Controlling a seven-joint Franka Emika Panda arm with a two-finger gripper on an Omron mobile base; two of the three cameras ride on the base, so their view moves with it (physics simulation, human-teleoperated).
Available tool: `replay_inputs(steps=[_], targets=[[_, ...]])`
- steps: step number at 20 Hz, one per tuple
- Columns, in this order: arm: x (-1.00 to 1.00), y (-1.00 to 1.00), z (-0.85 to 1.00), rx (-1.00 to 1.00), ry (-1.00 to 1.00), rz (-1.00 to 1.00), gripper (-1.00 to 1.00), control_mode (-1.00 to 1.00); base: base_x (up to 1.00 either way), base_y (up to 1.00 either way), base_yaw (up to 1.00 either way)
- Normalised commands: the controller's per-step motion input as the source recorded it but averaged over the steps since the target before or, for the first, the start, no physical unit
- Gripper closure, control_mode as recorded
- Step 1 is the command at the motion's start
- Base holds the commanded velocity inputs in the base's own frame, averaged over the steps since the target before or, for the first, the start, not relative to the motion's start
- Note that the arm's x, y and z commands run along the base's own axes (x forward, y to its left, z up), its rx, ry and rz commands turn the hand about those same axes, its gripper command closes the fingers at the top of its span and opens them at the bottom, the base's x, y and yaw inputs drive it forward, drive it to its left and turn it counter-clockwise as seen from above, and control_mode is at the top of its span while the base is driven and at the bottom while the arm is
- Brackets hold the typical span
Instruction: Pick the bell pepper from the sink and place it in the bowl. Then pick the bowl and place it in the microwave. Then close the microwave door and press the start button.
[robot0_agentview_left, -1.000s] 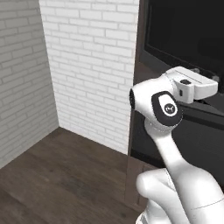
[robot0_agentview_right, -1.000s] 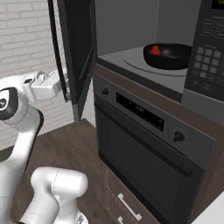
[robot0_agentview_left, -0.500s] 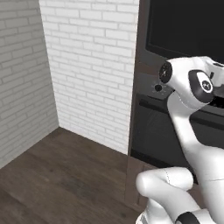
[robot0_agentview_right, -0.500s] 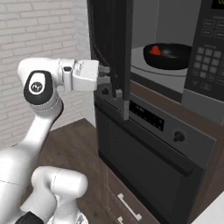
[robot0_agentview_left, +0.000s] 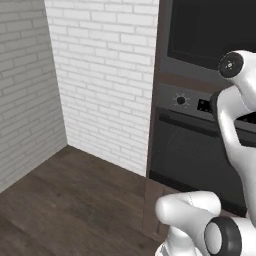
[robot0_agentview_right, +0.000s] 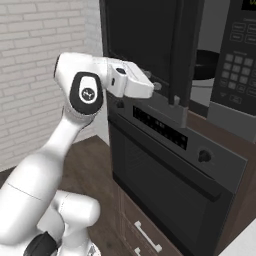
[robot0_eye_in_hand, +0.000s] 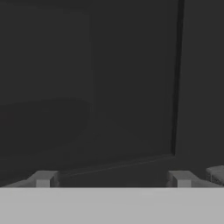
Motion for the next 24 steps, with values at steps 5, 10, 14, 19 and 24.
replay_inputs(steps=[5,10,14,19,24], targets=[[0.4,-0.55,0.0,0.05,-0.03,0.11,-1.0,-1.0,0.0,0.0,0.0],[0.43,-0.48,0.0,0.05,-0.01,0.07,-1.0,-1.0,0.0,0.0,0.0],[0.49,-0.4,0.0,0.04,0.0,0.03,-1.0,-1.0,0.0,0.0,0.0],[0.37,-0.31,-0.06,0.0,-0.05,0.05,-1.0,-1.0,0.0,0.0,0.0],[0.42,-0.23,-0.13,0.0,-0.05,0.05,-1.0,-1.0,0.0,0.0,0.0]])
